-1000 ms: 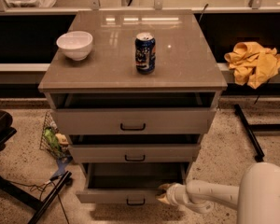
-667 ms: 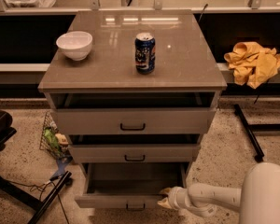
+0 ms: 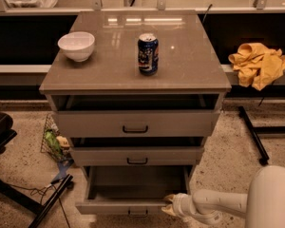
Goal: Open bottom drawer
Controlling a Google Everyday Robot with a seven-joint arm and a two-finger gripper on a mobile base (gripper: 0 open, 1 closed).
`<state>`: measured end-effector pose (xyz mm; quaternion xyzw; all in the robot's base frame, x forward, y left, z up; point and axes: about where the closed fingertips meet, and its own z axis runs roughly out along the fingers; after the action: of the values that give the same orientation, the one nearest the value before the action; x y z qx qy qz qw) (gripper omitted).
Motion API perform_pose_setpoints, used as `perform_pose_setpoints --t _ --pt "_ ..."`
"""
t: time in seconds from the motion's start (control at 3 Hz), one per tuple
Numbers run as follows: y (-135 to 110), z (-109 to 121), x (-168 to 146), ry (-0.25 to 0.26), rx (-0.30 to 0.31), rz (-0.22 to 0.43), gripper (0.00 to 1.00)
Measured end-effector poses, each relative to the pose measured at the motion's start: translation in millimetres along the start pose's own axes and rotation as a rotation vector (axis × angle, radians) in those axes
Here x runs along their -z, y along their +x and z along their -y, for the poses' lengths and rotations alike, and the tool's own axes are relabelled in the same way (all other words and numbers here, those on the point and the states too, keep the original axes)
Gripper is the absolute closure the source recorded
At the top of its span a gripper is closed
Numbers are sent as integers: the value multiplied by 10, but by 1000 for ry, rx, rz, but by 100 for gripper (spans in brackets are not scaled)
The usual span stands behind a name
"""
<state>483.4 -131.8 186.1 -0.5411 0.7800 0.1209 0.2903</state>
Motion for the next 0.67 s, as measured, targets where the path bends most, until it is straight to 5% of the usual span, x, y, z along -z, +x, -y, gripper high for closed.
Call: perform_pose_setpoints --t 0.67 --pt "8 -26 18 -5 -1 -3 100"
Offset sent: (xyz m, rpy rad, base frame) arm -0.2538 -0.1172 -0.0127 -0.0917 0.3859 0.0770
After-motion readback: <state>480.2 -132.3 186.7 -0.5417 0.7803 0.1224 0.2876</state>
